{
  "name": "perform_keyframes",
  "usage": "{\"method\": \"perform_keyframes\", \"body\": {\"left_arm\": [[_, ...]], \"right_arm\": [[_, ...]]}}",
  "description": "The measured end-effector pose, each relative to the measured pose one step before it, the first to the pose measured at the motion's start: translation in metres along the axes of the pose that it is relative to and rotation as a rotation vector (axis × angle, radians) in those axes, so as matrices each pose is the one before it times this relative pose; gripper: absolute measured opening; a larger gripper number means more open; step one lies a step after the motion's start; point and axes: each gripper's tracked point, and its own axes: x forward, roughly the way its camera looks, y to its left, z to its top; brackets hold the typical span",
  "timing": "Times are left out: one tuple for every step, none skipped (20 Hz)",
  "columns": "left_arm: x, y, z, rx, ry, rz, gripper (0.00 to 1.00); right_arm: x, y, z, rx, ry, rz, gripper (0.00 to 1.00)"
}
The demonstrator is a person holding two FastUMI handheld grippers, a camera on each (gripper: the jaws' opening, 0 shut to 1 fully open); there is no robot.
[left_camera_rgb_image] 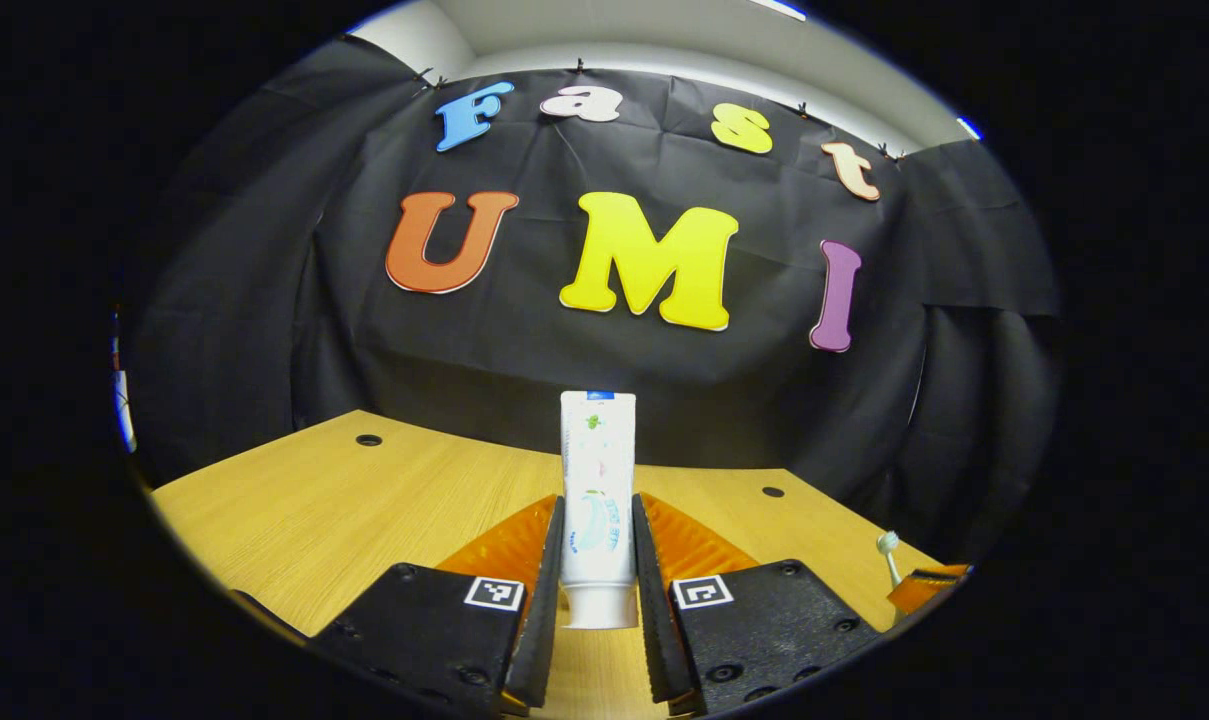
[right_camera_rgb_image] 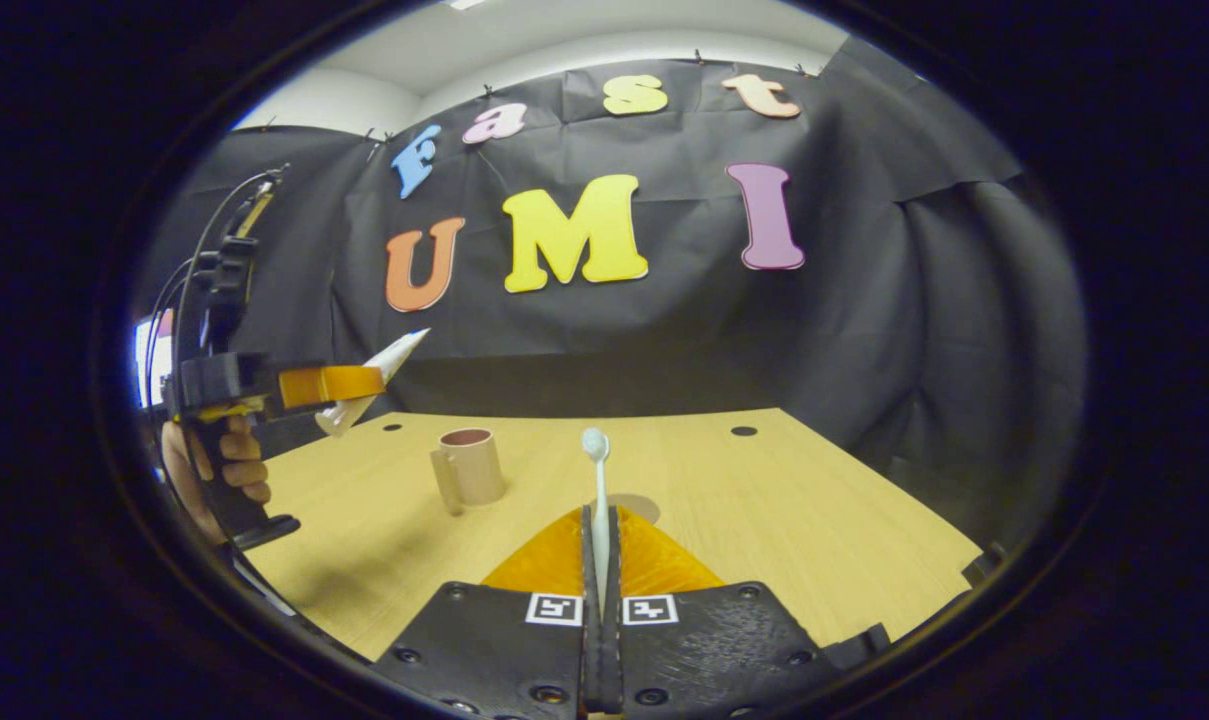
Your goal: Put the toothbrush and toothpaste on the desktop into the cup, then pick up the cup and place it on the coaster on the desktop.
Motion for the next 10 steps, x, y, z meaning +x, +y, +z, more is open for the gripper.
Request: {"method": "perform_keyframes", "body": {"left_arm": [[0.01218,-0.00101,0.00538,-0.00452,-0.01126,-0.00689,0.45],[0.01270,0.00073,0.00388,-0.00551,-0.01017,-0.00410,0.40],[0.01483,0.00038,0.00105,-0.00512,-0.00672,-0.00301,0.40],[0.01289,0.00184,-0.00256,-0.00014,-0.00098,0.00118,0.40],[0.01390,0.00183,-0.00349,0.00581,-0.00323,-0.00127,0.40],[0.01451,0.00081,-0.00389,0.01252,0.00159,-0.00397,0.41],[0.01245,0.00125,-0.00674,0.00911,0.00494,-0.00569,0.41],[0.01032,0.00155,-0.00783,0.00215,0.00981,-0.00440,0.41],[0.01003,0.00324,-0.00679,-0.01031,0.00325,0.00129,0.41],[0.00632,0.00223,-0.00640,-0.01131,0.00738,0.00251,0.41]], "right_arm": [[-0.00068,-0.00264,0.00175,0.00805,-0.00718,-0.00227,0.00],[0.00041,-0.00066,-0.00053,-0.00045,-0.00073,0.00063,0.00],[0.00090,-0.00204,-0.00134,-0.00385,-0.00180,-0.00268,0.00],[-0.00020,-0.00181,-0.00027,-0.00288,-0.00015,-0.00122,0.00],[0.00010,-0.00135,0.00044,0.00264,-0.00034,0.00090,0.00],[-0.00021,-0.00205,-0.00167,0.00774,0.00157,-0.00036,0.00],[-0.00005,-0.00197,-0.00057,0.00430,0.00107,0.00164,0.00],[0.00003,-0.00143,-0.00147,0.00124,0.00137,-0.00135,0.00],[0.00004,-0.00129,-0.00085,-0.00116,0.00228,-0.00085,0.00],[-0.00024,-0.00126,-0.00085,-0.00261,0.00184,-0.00046,0.00]]}}
